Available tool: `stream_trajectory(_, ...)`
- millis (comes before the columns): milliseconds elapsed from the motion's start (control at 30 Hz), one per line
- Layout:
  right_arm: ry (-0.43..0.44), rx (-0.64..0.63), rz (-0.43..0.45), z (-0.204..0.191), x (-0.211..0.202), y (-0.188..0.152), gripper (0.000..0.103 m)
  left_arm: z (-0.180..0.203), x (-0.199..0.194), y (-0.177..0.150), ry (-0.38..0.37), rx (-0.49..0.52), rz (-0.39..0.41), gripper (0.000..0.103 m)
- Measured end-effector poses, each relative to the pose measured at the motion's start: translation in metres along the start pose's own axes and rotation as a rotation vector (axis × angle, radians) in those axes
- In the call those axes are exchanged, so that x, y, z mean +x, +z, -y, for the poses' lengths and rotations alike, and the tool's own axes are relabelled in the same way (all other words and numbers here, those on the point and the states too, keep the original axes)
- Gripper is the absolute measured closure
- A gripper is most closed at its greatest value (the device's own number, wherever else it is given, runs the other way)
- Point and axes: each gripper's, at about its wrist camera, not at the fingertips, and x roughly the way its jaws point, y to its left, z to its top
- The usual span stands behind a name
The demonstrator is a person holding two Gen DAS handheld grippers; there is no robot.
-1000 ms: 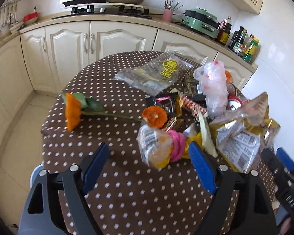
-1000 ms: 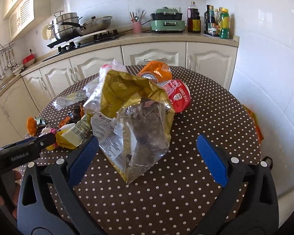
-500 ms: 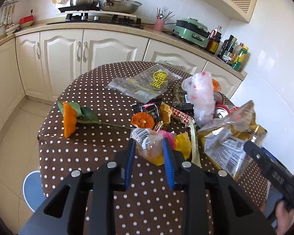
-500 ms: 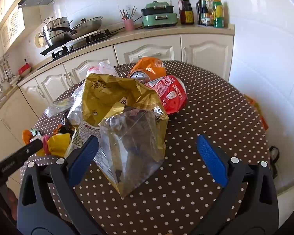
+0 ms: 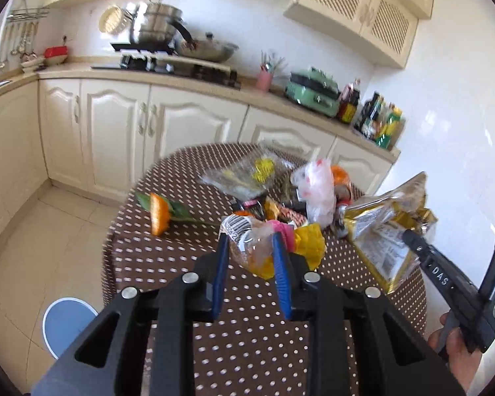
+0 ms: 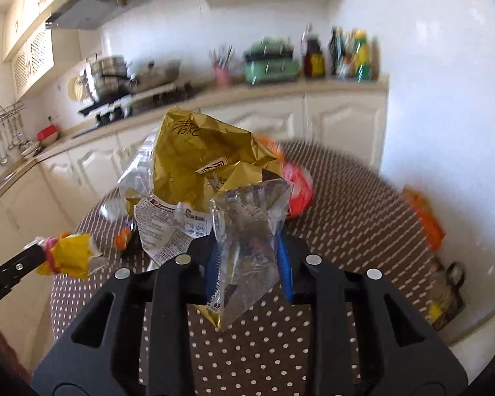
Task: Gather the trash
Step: 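Carry both items over the blue bin and open both tools to drop them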
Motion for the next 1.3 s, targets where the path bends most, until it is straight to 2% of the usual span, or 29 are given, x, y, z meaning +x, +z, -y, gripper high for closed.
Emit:
stream_trajectory(100, 0.063, -0.023, 0.024, -0.022, -0.012, 0.007, 0.074, -0.012, -0.02, 0.002, 0.018, -0.024, 0.042, 0.078)
stream_trajectory(200, 0.161, -0.065, 0.019, -0.061, -0.016, 0.006, 0.074, -0.033, -0.042, 0.004, 0.074, -0.055, 0.092, 0.078)
stream_trajectory(400, 0.394, -0.207, -0.064, -0.185, -0.003, -0.024, 0.074, -0.11, -0.074, -0.003, 0.277, -0.163, 0.13, 0.078)
stream_trajectory(500, 0.479, -0.279, -0.125, -0.247, 0.01, -0.05, 0.074, -0.165, -0.081, -0.016, 0.39, -0.24, 0.101, 0.078)
stream_trajectory(633, 0.562, -0.364, -0.219, -0.319, 0.034, -0.089, 0.074, -0.242, -0.076, -0.042, 0.533, -0.348, 0.008, 0.078)
stream_trajectory(733, 0.556, -0.433, -0.3, -0.368, 0.062, -0.131, 0.074, -0.288, -0.06, -0.061, 0.613, -0.412, -0.082, 0.078)
stream_trajectory(867, 0.518, -0.461, -0.393, -0.398, 0.097, -0.175, 0.074, -0.337, -0.031, -0.085, 0.681, -0.477, -0.206, 0.078)
stream_trajectory(967, 0.506, -0.467, -0.438, -0.406, 0.114, -0.195, 0.074, -0.366, -0.003, -0.1, 0.691, -0.508, -0.283, 0.078)
stream_trajectory(1133, 0.487, -0.467, -0.49, -0.417, 0.139, -0.217, 0.074, -0.394, 0.028, -0.107, 0.642, -0.535, -0.341, 0.074)
stream_trajectory(1200, 0.49, -0.459, -0.514, -0.422, 0.148, -0.225, 0.074, -0.401, 0.035, -0.111, 0.62, -0.551, -0.357, 0.067)
stream_trajectory(1267, 0.494, -0.455, -0.537, -0.429, 0.157, -0.232, 0.073, -0.406, 0.036, -0.114, 0.643, -0.552, -0.359, 0.057)
stream_trajectory(1300, 0.497, -0.452, -0.548, -0.431, 0.166, -0.231, 0.073, -0.409, 0.033, -0.118, 0.652, -0.555, -0.354, 0.056)
